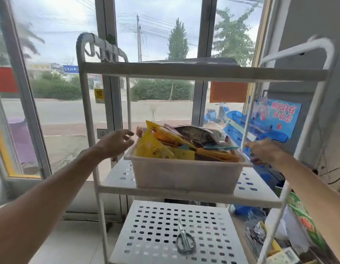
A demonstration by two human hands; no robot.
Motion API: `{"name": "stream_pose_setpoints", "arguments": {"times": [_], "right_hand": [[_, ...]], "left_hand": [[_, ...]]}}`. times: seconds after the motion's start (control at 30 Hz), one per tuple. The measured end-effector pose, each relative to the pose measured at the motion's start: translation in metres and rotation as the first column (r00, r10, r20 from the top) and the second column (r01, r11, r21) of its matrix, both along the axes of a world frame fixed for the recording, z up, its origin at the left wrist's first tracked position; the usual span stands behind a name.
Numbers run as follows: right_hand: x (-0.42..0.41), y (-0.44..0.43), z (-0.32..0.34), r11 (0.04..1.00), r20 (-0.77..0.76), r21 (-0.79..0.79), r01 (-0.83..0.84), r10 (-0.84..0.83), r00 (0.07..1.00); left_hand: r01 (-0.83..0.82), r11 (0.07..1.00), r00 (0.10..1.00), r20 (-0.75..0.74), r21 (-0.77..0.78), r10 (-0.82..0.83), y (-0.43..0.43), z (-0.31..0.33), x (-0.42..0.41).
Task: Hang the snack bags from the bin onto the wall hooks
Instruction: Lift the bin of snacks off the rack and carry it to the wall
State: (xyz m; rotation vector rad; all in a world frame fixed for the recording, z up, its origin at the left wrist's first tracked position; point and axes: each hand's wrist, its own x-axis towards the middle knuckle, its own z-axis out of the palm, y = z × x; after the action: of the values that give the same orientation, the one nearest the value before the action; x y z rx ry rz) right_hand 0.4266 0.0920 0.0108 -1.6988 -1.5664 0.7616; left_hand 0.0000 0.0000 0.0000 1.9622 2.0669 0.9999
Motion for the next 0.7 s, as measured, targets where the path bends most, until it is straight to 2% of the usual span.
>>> {"name": "stream_pose_setpoints", "arguments": {"times": [0.07,0.1,0.4,0.57,0.7], "right_hand": [[0.001,0.011,-0.007,0.996,-0.153,-0.087,-0.022,0.009,0.988],[0.001,0.016,-0.011,0.991,-0.181,-0.128,-0.038,0.014,0.983],[0.001,0.042,-0.019,0.98,-0.287,-0.171,-0.101,0.048,0.957],[-0.002,0.049,-0.02,0.968,-0.337,-0.224,-0.113,0.032,0.941],[-0.006,0.055,-0.018,0.955,-0.41,-0.271,-0.124,0.002,0.912]], "left_hand": [[-0.033,0.999,0.999,0.041,-0.028,0.034,0.005,-0.006,0.0],[-0.04,0.998,0.996,0.078,-0.055,0.044,0.008,-0.009,0.0],[0.033,0.979,0.947,0.32,-0.2,0.033,0.032,-0.017,-0.01],[0.076,0.975,0.885,0.465,-0.211,0.032,0.048,-0.02,-0.019],[0.165,0.953,0.763,0.645,-0.254,0.04,0.055,-0.018,-0.027]]}}
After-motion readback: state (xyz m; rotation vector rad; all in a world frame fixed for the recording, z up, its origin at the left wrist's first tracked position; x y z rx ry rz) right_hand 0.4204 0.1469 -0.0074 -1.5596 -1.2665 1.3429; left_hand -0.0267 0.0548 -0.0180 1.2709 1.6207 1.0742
